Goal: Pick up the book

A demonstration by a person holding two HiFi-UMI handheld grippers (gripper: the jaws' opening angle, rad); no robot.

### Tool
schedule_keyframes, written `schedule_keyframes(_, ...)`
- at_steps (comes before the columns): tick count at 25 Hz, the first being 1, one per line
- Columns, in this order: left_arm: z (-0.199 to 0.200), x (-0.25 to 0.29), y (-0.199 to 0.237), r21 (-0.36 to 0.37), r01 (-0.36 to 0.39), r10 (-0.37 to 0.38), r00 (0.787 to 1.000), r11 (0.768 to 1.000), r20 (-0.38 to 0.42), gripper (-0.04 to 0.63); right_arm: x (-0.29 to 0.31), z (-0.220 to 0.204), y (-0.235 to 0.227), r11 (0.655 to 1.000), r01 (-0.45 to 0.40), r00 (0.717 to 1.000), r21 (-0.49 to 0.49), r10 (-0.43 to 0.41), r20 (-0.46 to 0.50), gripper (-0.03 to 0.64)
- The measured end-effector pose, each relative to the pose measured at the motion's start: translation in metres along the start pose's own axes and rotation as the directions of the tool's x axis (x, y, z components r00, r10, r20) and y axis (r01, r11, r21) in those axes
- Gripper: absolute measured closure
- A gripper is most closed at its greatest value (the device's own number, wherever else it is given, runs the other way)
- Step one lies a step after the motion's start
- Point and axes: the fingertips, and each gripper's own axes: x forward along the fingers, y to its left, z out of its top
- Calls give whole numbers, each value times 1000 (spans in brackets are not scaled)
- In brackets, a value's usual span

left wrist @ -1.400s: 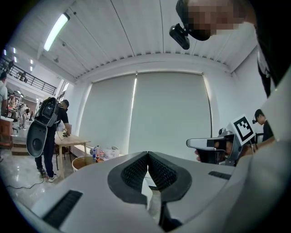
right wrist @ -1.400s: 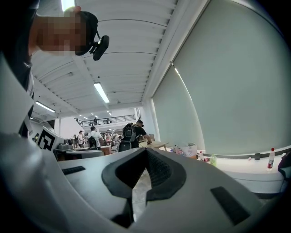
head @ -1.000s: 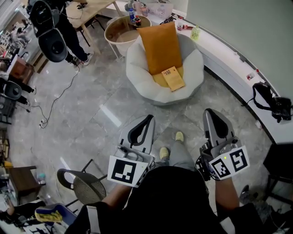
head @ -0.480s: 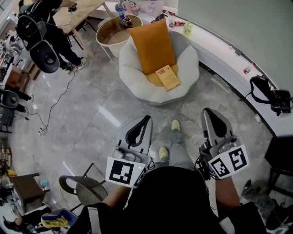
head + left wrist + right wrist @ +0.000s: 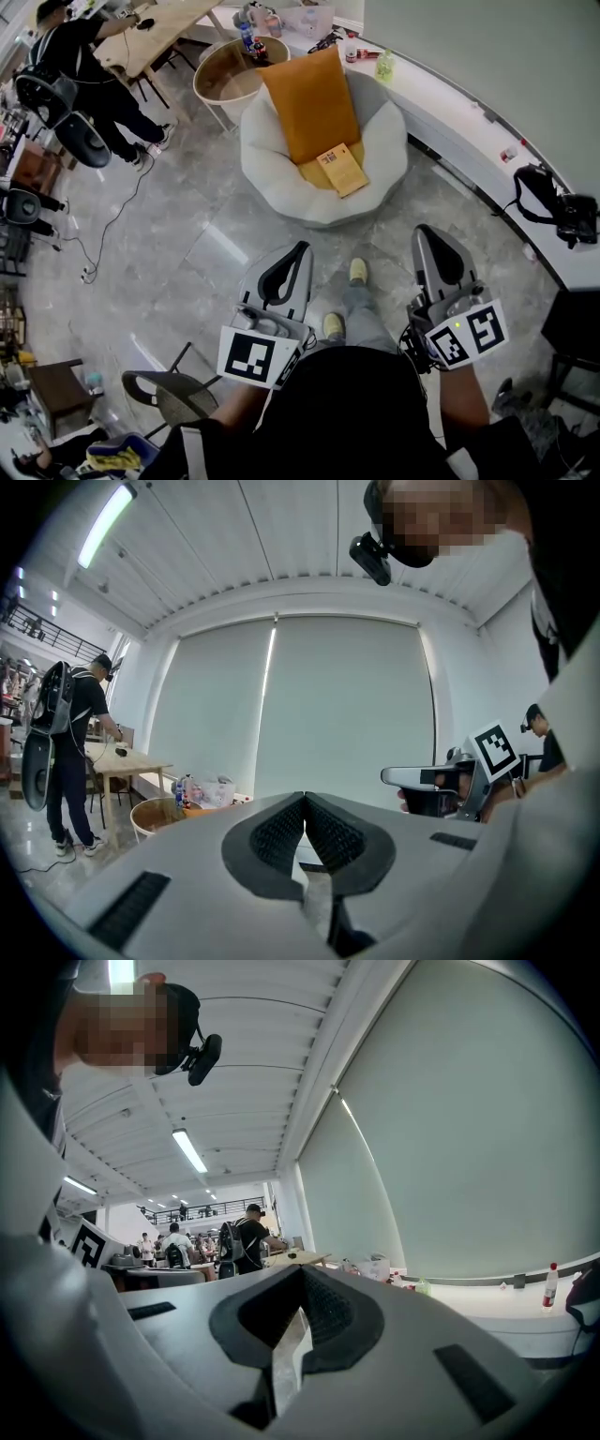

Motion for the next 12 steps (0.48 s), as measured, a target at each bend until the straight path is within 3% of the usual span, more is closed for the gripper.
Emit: schedule_keyframes(12,-7,79,24,-30,-18,17,999,999,-52,583,59,1,-62,1000,-13,999,18,14,-43,603)
